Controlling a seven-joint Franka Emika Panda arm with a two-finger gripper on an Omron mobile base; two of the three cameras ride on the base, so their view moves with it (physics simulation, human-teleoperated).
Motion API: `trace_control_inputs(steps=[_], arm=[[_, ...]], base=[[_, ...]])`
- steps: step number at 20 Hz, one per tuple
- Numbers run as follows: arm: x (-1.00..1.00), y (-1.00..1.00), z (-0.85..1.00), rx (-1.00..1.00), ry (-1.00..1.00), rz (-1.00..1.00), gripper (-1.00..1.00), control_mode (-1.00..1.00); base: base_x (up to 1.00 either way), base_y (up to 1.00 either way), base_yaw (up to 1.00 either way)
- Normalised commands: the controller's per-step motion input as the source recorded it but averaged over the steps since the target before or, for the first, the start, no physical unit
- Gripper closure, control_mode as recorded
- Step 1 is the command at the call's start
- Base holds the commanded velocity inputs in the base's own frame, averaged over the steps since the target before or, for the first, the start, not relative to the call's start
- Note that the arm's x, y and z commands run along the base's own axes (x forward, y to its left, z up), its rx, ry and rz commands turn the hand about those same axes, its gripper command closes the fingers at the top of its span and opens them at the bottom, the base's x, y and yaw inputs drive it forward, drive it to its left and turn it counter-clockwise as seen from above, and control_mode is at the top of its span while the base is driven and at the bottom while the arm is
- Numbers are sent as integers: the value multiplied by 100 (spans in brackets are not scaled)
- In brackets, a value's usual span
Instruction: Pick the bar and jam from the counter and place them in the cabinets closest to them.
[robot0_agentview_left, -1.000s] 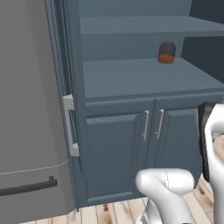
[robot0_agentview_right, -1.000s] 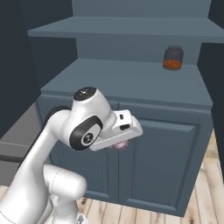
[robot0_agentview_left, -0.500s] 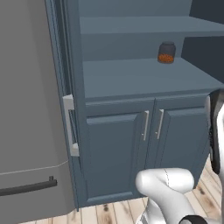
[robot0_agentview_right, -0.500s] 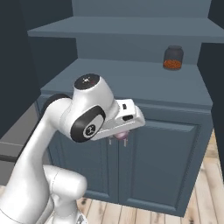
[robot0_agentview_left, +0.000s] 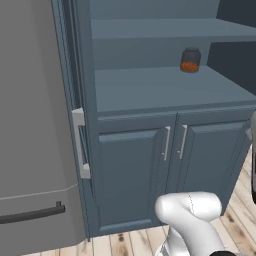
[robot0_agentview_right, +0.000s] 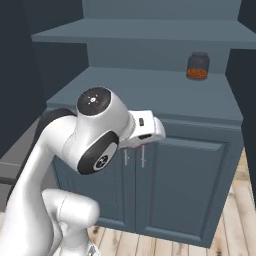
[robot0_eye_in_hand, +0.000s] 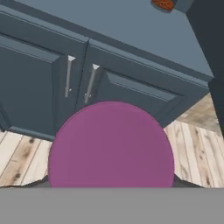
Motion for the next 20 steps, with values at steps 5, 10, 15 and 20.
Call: trace_control_inputs(steps=[5,10,15,20], arm=[[4,56,19,0,-21,-4,100,-100],[14,22,14,3,-11,1,100,-100],[23,2,12,6,-3,2,100,-100],[28,11,15,0,0,0,100,-100]], base=[[0,0,0],[0,0,0],[0,0,0],[0,0,0]])
